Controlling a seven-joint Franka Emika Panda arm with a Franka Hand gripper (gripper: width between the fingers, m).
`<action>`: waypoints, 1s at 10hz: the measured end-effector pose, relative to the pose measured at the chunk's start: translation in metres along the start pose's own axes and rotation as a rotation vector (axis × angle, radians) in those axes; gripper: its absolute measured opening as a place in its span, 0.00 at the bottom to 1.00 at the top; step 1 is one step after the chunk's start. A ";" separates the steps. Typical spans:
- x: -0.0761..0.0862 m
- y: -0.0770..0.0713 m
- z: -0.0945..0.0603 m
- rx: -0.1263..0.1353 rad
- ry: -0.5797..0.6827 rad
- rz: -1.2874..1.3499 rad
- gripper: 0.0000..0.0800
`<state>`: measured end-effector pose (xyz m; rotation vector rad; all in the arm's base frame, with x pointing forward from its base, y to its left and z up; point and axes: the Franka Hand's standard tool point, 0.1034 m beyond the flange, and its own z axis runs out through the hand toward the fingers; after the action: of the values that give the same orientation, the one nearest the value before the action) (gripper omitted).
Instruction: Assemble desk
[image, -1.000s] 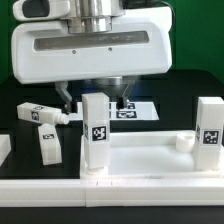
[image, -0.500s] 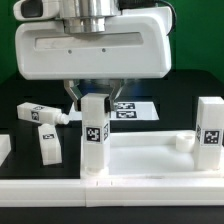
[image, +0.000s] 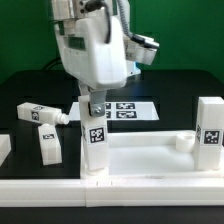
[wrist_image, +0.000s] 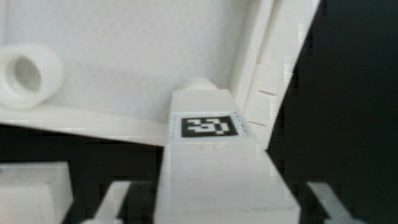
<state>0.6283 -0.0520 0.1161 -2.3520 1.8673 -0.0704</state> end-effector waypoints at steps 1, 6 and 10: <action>0.000 0.000 0.000 -0.001 0.001 -0.012 0.36; -0.011 0.004 0.001 -0.057 -0.052 -0.802 0.77; -0.001 -0.004 -0.003 -0.056 0.007 -1.308 0.81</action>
Offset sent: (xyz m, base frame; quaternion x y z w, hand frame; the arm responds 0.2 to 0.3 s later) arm 0.0039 0.0081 0.0013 -0.0221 -0.0291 -0.4353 0.8995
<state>0.6313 -0.0504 0.1201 -3.1020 0.0553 -0.1448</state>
